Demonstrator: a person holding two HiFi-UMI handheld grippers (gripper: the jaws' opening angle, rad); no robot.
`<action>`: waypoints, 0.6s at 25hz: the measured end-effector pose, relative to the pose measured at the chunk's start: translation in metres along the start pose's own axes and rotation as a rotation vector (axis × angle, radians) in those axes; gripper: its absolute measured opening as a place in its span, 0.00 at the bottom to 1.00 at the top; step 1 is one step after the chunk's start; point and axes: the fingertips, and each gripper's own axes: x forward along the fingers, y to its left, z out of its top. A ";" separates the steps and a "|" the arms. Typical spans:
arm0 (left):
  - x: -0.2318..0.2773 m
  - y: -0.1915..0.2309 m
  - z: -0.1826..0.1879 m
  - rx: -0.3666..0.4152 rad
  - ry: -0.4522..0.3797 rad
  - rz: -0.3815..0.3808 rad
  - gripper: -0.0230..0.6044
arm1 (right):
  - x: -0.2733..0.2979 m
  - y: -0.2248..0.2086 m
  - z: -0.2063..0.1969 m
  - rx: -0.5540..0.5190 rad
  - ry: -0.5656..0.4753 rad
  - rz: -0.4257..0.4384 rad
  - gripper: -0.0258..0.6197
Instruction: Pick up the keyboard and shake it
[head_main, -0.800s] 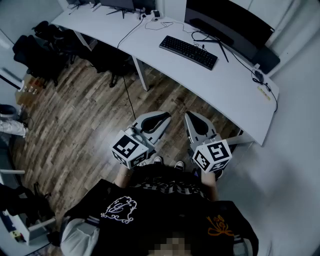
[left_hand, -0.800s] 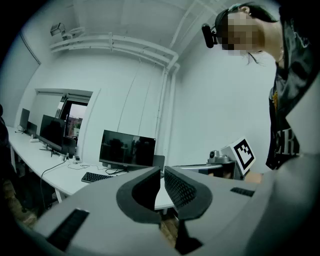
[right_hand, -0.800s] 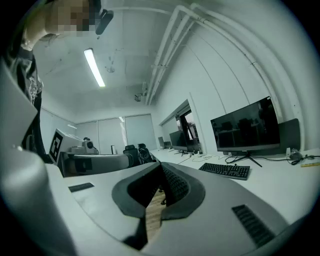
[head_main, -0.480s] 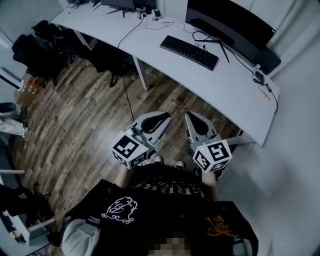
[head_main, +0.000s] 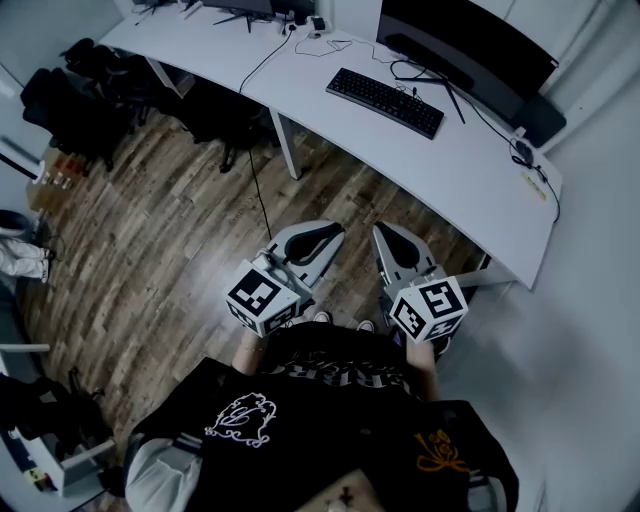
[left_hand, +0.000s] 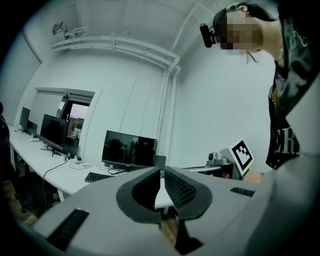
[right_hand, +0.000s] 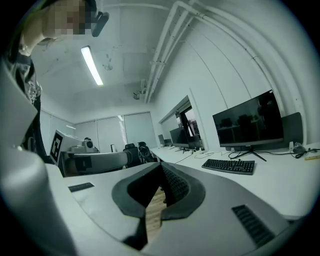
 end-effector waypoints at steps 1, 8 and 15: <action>-0.004 0.002 0.000 0.001 -0.001 -0.003 0.10 | 0.003 0.003 -0.001 0.000 -0.003 -0.004 0.06; -0.023 0.017 -0.014 -0.006 0.003 -0.027 0.10 | 0.012 0.016 -0.020 0.011 0.022 -0.041 0.06; -0.014 0.032 -0.023 -0.034 0.000 -0.034 0.10 | 0.021 0.007 -0.026 0.018 0.049 -0.050 0.06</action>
